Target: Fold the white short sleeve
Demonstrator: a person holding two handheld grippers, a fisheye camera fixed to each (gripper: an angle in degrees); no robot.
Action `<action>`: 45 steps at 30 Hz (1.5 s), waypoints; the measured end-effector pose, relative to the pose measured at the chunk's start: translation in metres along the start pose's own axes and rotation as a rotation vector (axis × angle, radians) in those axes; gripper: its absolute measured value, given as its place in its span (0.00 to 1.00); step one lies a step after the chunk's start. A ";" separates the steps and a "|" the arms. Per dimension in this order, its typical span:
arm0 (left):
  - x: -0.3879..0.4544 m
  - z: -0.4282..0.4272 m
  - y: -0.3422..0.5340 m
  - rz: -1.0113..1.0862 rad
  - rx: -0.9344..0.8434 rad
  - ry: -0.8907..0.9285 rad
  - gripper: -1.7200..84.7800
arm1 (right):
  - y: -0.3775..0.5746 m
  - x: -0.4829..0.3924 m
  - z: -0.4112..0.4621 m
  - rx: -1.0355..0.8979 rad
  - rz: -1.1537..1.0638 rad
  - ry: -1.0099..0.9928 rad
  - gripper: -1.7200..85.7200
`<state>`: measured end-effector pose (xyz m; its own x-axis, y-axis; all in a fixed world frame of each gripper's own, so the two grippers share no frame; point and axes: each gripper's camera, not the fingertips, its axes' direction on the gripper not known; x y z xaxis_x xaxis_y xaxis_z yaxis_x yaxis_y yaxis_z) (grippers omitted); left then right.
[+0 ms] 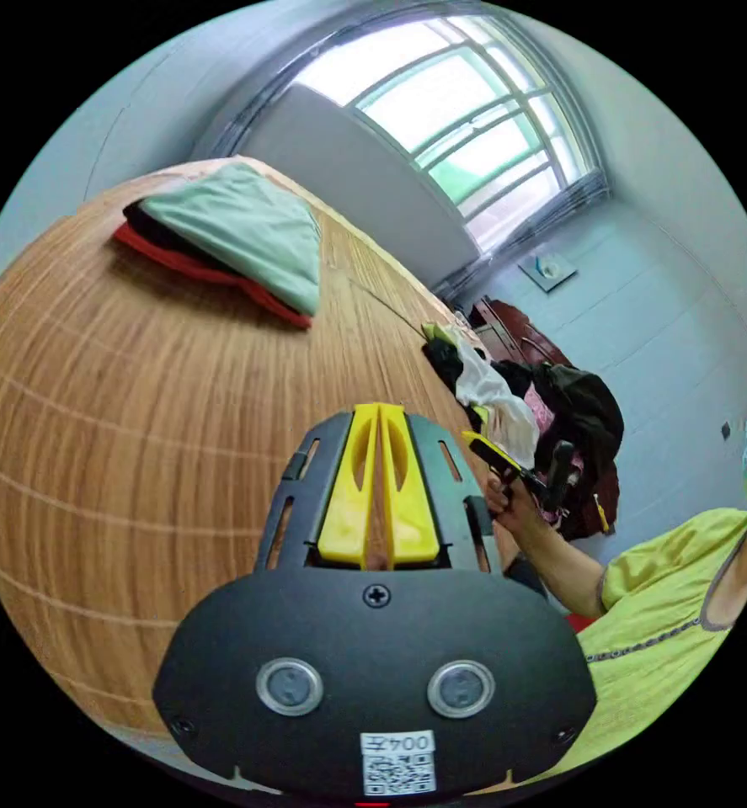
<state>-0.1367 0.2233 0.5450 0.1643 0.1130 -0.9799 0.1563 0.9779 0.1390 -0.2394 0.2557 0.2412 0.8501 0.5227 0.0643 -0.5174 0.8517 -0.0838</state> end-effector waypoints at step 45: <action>0.157 -0.100 0.130 0.059 0.012 0.118 0.05 | 0.097 0.318 0.043 -0.101 0.449 -0.310 0.02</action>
<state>-0.1882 0.3857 0.3944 0.0581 0.1909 -0.9799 0.1615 0.9668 0.1980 -0.0240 0.5063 0.2967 0.4715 0.8332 0.2888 -0.7973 0.5427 -0.2641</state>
